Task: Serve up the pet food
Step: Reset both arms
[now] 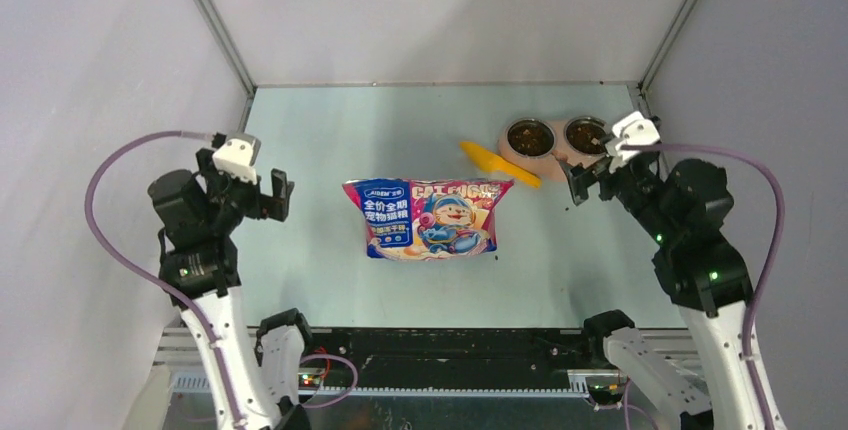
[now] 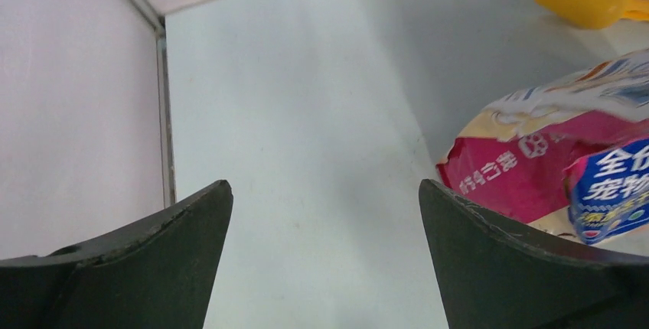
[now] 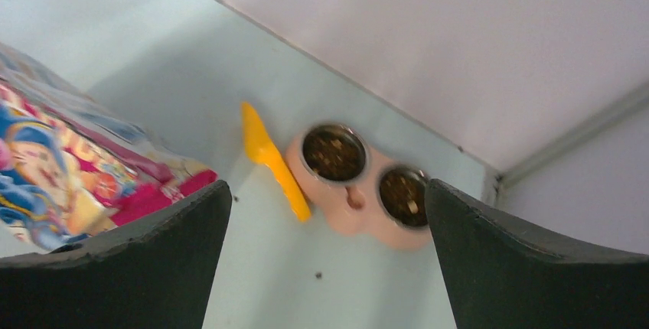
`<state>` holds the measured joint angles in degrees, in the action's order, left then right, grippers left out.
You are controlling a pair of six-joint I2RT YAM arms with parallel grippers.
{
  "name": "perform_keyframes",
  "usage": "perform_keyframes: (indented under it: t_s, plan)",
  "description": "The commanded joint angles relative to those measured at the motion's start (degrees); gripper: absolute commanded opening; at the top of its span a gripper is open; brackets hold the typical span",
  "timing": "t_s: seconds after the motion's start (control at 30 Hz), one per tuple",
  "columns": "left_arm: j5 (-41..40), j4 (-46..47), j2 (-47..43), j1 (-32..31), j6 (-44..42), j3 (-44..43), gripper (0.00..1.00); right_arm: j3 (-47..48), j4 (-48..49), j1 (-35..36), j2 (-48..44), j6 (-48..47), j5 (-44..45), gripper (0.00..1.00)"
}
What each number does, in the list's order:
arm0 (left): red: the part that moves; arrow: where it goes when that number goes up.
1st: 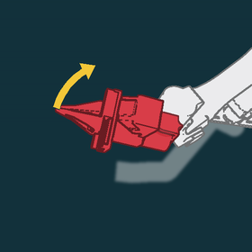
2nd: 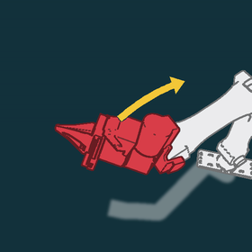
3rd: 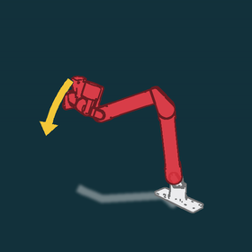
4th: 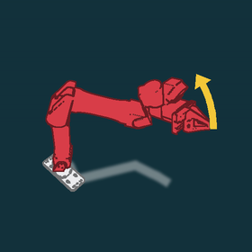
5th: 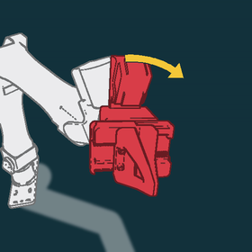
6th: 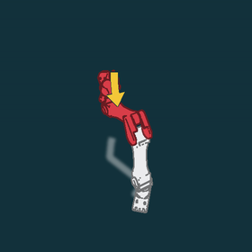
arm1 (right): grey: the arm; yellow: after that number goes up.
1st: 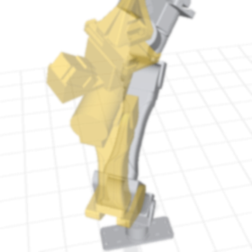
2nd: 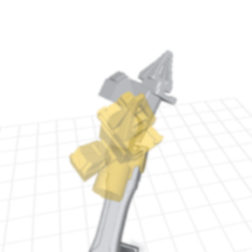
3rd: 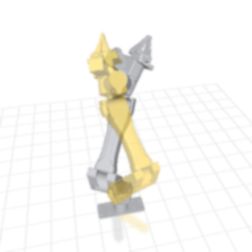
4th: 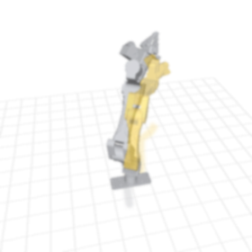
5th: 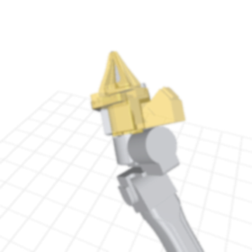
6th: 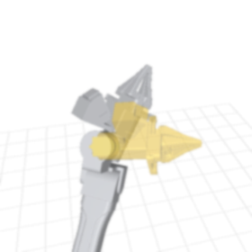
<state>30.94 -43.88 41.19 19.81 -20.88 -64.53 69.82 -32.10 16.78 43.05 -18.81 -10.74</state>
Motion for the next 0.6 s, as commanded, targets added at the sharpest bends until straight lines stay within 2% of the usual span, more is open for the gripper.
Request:
perform_keyframes:
  t_s: [0.0,0.23,0.57]
  plan:
    - [6.51,4.41,-4.64,6.4,1.0,5.96,1.0,-7.46,4.52,-3.01,-7.55,2.19,9.15,1.0]
    - [5.71,12.34,-11.08,7.49,5.07,15.82,1.0,-20.28,7.05,-6.03,-19.62,5.36,10.74,1.0]
    - [10.0,14.44,-15.9,7.47,6.06,19.72,1.0,-27.39,12.67,-8.71,-25.42,7.84,15.93,1.0]
